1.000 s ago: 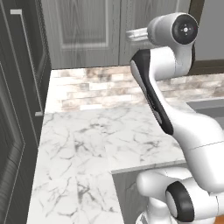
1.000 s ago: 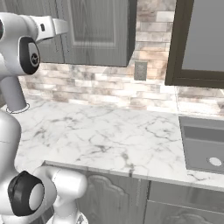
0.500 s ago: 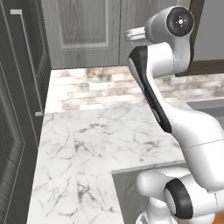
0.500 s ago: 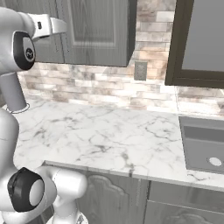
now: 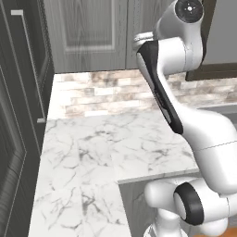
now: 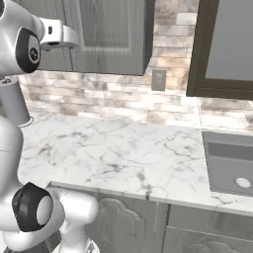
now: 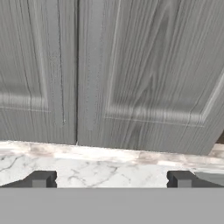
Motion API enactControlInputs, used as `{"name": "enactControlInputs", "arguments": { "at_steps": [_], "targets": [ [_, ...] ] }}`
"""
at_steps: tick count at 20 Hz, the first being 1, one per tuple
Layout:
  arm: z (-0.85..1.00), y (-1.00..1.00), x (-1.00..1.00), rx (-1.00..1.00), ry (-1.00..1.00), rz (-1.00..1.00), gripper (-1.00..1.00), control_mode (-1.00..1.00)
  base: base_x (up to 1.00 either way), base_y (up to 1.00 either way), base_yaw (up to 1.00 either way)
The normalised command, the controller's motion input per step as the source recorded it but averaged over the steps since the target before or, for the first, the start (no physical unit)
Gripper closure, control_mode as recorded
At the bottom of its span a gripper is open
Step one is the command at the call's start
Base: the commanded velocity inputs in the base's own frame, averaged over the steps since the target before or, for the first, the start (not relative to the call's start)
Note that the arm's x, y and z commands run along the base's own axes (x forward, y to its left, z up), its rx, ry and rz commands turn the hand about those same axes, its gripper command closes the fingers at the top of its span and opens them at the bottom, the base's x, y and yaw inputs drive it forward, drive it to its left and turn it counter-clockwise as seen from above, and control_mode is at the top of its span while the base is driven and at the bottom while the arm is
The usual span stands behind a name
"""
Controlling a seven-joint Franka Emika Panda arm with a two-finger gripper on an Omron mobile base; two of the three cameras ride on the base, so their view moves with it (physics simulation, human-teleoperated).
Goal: Open the cabinet. Pick the soap dispenser and place it next to the sink. Then close the cabinet.
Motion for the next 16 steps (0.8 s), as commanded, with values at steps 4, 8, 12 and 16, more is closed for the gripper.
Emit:
{"name": "enactControlInputs", "arguments": {
  "at_steps": [4, 8, 12, 16],
  "targets": [
    [0.0, 0.0, 0.0, 0.1, 0.19, 0.0, -1.0, -1.0, 0.0, 0.0, 0.0],
    [-0.05, 0.0, 0.16, 0.06, 0.02, 0.0, -1.0, -1.0, 0.0, 0.0, 0.0],
    [-0.12, 0.0, 0.25, 0.05, -0.08, 0.0, -1.0, -1.0, 0.0, 0.0, 0.0],
    [0.0, 0.0, 0.25, 0.0, -0.22, 0.0, -1.0, -1.0, 0.0, 0.0, 0.0]
  ]
}}
